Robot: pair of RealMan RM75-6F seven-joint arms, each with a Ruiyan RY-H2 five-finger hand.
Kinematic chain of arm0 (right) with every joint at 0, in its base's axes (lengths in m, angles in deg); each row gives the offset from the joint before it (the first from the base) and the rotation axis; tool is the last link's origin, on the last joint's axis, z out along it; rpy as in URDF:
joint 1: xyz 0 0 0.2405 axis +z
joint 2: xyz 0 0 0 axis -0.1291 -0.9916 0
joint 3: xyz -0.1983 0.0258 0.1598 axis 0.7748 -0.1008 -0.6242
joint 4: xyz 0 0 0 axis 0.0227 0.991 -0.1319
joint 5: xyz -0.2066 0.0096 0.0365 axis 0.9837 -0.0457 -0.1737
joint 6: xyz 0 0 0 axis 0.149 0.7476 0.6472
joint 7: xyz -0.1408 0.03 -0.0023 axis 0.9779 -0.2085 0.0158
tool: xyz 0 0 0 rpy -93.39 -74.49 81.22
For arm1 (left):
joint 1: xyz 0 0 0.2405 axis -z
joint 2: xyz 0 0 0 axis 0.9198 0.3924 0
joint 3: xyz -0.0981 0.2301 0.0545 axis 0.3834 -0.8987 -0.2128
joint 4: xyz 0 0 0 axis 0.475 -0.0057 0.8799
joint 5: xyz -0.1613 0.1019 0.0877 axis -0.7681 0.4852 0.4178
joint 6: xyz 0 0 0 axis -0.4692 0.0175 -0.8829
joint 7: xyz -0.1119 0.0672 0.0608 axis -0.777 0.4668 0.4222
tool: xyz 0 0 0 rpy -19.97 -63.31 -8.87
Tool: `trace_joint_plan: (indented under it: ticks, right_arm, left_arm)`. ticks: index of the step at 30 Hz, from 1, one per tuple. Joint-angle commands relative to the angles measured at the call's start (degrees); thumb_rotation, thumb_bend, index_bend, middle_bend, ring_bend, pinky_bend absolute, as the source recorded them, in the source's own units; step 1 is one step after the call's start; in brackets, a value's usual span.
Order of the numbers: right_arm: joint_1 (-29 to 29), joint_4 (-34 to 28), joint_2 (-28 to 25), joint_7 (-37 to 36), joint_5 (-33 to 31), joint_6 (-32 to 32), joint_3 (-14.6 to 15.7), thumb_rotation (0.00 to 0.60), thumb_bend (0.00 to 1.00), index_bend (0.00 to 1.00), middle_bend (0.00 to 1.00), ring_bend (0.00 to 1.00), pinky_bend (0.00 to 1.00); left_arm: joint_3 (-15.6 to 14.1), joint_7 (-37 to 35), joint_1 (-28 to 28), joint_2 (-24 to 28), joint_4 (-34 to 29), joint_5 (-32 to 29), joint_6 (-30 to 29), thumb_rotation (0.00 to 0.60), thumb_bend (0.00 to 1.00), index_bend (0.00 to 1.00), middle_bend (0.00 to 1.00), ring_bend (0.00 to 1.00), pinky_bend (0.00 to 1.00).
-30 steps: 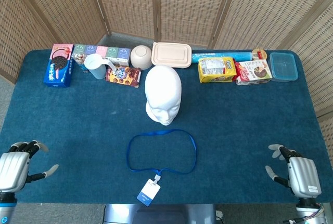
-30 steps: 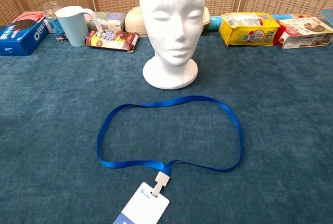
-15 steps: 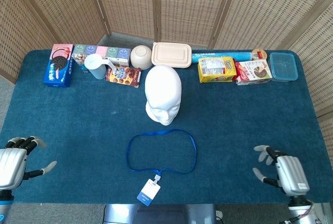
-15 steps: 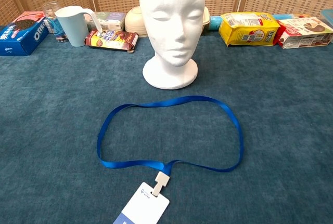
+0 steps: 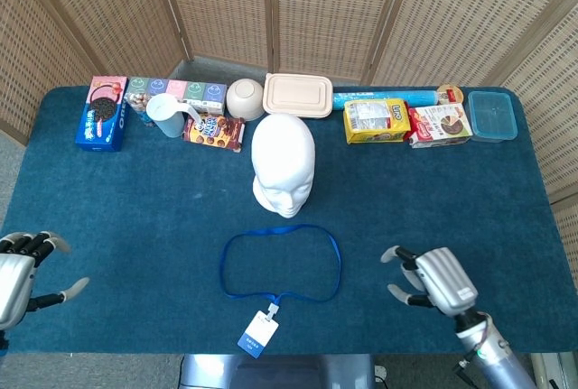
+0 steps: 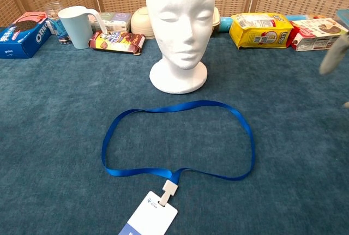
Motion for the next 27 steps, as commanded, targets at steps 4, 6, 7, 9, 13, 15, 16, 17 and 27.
trace_joint_plan:
  ticks: [4,6,7,9,13,15,16,17,27]
  right_arm:
    - [6.33,5.29,2.57,0.15,3.7,-5.76,0.43,0.6,0.28,0.42,1.0,1.0,1.0]
    - [8.18,6.36,3.33,0.07,4.6,-7.15,0.52,0.6,0.28,0.42,1.0,1.0,1.0]
    - [8.93,6.69,3.64,0.06,4.95,-7.64,0.51,0.6,0.28,0.43,1.0,1.0,1.0]
    - [10.42,7.46,4.37,0.27,5.38,-8.51,0.4,0.6,0.28,0.44,1.0,1.0,1.0]
    - [13.45,8.95,5.73,1.45,5.63,-11.24,0.23,0.6,0.33,0.45,1.0,1.0,1.0]
    - [15.1,10.44,6.47,3.89,6.2,-12.71,0.04,0.6,0.36,0.45,1.0,1.0,1.0]
    - [15.89,11.18,6.9,5.4,6.46,-13.35,-0.09,0.6,0.37,0.45,1.0,1.0,1.0]
    - [16.18,11.35,7.08,5.82,6.34,-13.61,-0.13,0.6,0.38,0.45,1.0,1.0,1.0]
    - [20.78,13.54,9.49,7.34,2.41,-18.49,-0.67,0.6,0.4,0.43,1.0,1.0,1.0]
  left_arm:
    - [0.04,0.35,0.31,0.58,-0.65,0.31,0.28,0.394,0.15,0.45,0.42,0.41,0.3]
    - [-0.04,0.6,0.38,0.57,-0.65,0.21,0.53,0.392,0.15,0.45,0.42,0.41,0.3]
    - [-0.05,0.72,0.41,0.55,-0.64,0.13,0.63,0.392,0.15,0.45,0.42,0.41,0.3]
    - [-0.04,0.83,0.49,0.44,-0.6,-0.08,0.83,0.396,0.15,0.45,0.42,0.41,0.3]
    - [-0.08,1.28,0.83,0.22,-0.52,-0.26,1.5,0.392,0.15,0.45,0.42,0.41,0.3]
    - [-0.07,1.52,1.02,0.15,-0.52,-0.26,1.78,0.393,0.15,0.45,0.42,0.41,0.3]
    - [-0.02,1.65,1.1,0.07,-0.42,-0.28,1.84,0.395,0.15,0.45,0.42,0.41,0.3]
    - [0.01,1.68,1.14,0.02,-0.41,-0.29,1.86,0.395,0.15,0.45,0.42,0.41,0.3]
    - [0.33,2.41,2.33,-0.77,0.1,-1.28,3.66,0.393,0.15,0.45,0.42,0.41,0.3]
